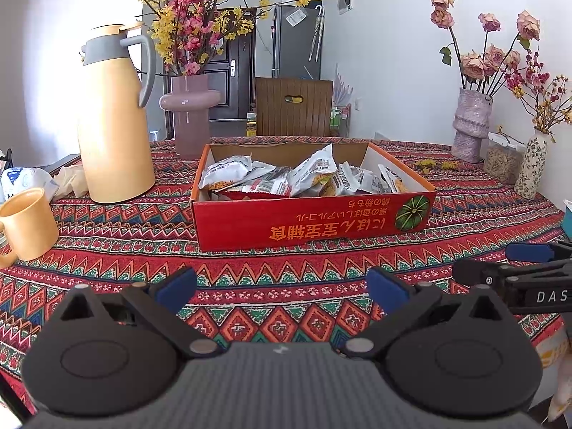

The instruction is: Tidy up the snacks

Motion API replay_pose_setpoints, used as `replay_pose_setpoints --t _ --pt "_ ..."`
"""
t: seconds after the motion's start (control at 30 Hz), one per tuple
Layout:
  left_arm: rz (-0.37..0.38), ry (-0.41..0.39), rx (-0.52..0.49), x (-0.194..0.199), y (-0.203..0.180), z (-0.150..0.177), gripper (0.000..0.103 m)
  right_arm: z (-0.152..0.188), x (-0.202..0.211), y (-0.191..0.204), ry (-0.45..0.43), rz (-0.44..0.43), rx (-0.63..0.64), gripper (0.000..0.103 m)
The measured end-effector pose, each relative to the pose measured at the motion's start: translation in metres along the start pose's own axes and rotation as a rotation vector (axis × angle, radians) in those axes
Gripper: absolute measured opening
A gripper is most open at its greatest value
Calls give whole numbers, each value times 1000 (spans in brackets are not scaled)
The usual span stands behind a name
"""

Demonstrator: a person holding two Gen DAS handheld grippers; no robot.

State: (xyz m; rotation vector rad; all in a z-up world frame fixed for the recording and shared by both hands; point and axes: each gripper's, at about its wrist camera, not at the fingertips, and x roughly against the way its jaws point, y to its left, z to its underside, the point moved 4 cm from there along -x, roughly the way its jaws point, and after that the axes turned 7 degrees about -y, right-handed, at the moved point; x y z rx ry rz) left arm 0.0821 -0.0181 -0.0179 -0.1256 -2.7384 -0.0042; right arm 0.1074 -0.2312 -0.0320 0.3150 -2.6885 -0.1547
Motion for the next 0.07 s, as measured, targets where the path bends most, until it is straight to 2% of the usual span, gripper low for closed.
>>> replay_pose_setpoints --t 0.07 --pt "2 8 4 -2 0 1 103 1 0 0 2 -1 0 103"
